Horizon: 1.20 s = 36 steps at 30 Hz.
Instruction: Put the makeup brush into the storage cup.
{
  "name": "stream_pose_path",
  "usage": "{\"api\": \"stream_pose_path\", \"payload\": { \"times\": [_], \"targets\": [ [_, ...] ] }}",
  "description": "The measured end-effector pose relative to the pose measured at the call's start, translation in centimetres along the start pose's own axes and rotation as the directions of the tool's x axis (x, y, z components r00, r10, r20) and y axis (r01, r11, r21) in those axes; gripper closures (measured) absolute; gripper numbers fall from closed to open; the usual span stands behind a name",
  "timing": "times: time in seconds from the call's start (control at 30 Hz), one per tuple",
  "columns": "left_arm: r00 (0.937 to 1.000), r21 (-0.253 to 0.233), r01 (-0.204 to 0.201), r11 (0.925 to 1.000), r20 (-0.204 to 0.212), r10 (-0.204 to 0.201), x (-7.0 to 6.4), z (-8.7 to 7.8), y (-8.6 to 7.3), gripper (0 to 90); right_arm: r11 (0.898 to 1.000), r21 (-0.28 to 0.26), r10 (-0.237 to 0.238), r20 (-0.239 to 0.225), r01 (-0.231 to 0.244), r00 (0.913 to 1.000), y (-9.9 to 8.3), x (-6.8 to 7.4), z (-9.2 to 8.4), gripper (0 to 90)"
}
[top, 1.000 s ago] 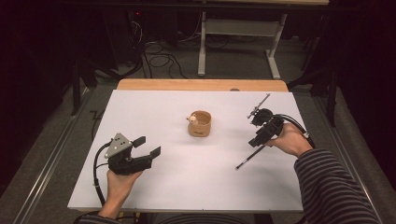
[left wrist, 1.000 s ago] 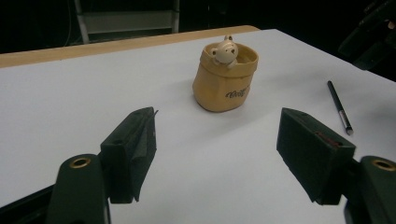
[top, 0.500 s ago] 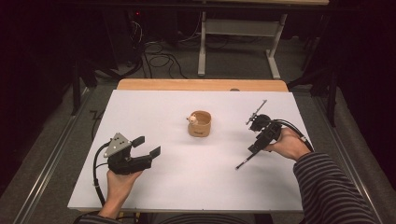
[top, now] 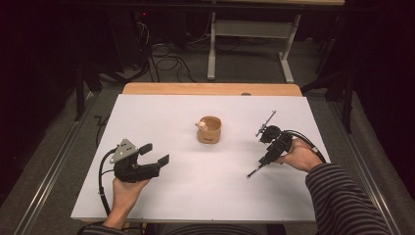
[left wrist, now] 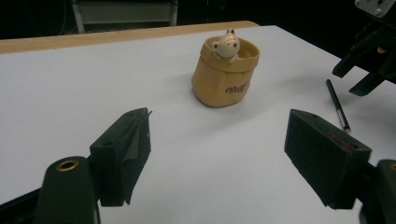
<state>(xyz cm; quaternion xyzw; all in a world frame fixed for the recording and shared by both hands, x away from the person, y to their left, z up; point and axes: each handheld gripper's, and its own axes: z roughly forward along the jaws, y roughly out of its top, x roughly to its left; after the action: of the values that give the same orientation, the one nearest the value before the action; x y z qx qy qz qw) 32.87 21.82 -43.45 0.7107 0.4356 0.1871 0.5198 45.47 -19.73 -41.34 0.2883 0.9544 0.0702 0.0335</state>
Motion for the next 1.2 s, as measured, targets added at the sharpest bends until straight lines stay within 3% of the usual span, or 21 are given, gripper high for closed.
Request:
{"api": "stream_pose_path", "payload": {
  "times": [0.47,1.2],
  "targets": [
    [0.9999,0.018,-0.007,0.9998,0.012,0.007,0.0,0.2,0.0,23.0,0.999,0.033,-0.019,-0.017,0.019,0.9997,0.0,0.1,1.6,38.0],
    [0.9999,0.024,-0.015,0.9996,0.005,0.015,0.0,0.2,0.0,23.3,0.996,0.06,-0.061,-0.019,0.062,0.998,0.1,0.0,2.7,33.8]
  ]
}}
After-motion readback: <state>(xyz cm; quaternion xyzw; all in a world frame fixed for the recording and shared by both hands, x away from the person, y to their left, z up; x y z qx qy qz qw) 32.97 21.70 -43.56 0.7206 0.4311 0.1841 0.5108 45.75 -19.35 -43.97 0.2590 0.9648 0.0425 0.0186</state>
